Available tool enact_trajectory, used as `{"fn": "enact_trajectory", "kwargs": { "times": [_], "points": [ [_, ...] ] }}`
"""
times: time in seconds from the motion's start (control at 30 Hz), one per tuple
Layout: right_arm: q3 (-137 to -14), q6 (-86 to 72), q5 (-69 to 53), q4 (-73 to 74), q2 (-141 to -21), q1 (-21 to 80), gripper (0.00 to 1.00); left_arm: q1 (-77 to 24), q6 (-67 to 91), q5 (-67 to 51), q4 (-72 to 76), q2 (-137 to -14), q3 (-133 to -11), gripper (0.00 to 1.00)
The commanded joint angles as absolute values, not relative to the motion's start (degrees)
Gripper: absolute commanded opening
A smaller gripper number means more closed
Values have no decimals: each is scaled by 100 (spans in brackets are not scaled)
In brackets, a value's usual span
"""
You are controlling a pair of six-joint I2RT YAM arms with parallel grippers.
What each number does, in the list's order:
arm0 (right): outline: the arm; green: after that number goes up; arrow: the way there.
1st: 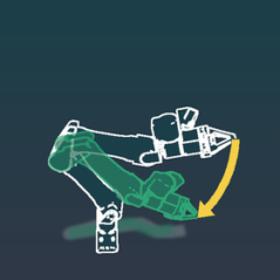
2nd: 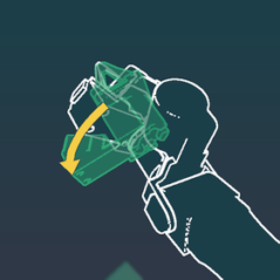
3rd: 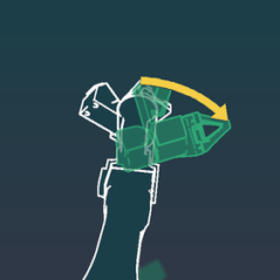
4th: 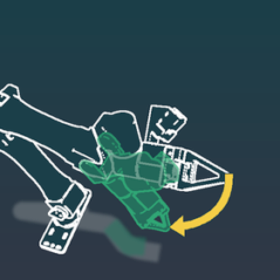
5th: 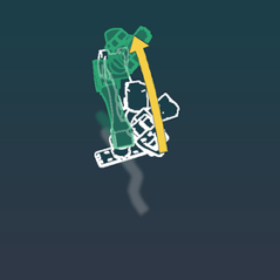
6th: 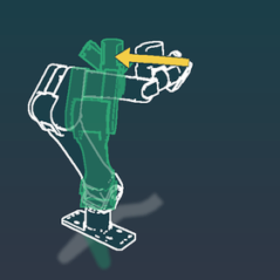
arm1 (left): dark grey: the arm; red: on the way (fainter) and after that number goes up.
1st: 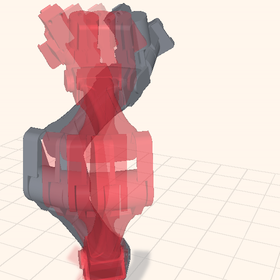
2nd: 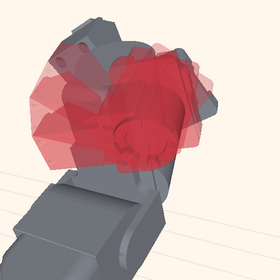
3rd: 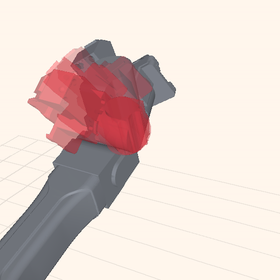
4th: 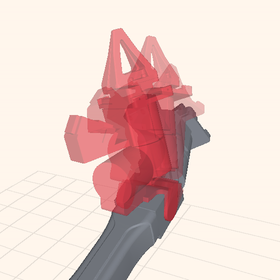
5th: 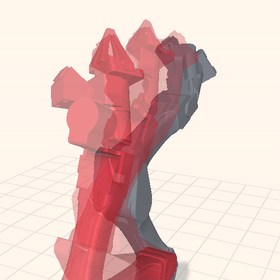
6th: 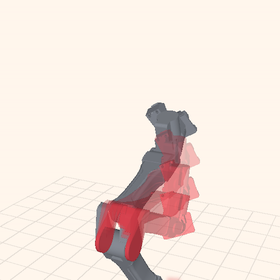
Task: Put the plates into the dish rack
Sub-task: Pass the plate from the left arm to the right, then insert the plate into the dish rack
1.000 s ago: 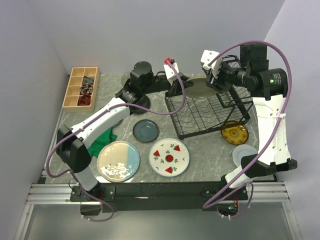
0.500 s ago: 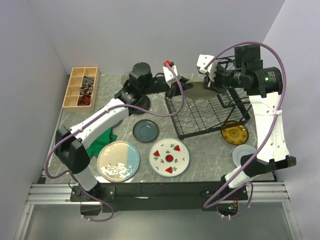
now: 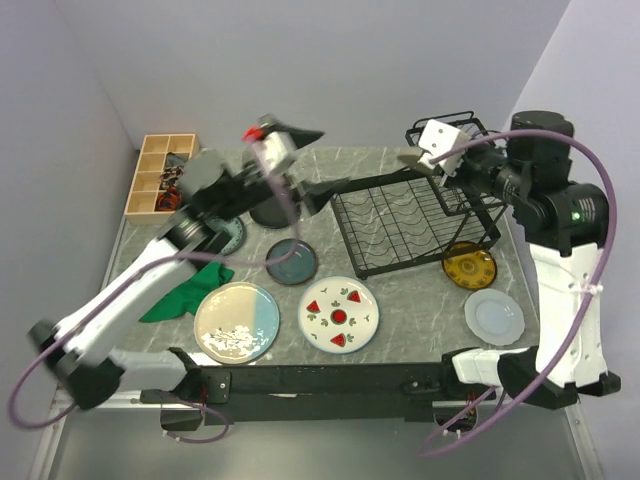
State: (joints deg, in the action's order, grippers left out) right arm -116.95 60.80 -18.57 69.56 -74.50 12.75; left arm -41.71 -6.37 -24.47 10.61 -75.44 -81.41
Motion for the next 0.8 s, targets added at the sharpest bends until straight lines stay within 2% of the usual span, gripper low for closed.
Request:
{"fn": "enact_trajectory", "kwargs": {
  "times": [0.0,0.1,0.2,0.43,0.77],
  "points": [
    [-11768,6984,-415,5591,-7592,1108,0,-4192,-667,-1469,317,-6043,-7052,100],
    [-12128,7626,-45,5538,-8171,950,0,-4192,-808,-828,526,-5093,-5778,99],
    [-12462,8311,297,5257,-8681,818,0,-4192,-1071,-449,755,-4668,-4880,99],
    [-13718,9403,658,5335,-9913,738,0,-4263,-1011,-544,377,-5036,-4878,99],
    [-13930,10450,1344,4799,-10951,686,0,-4307,-1116,-537,193,-5116,-4878,100]
  ]
}}
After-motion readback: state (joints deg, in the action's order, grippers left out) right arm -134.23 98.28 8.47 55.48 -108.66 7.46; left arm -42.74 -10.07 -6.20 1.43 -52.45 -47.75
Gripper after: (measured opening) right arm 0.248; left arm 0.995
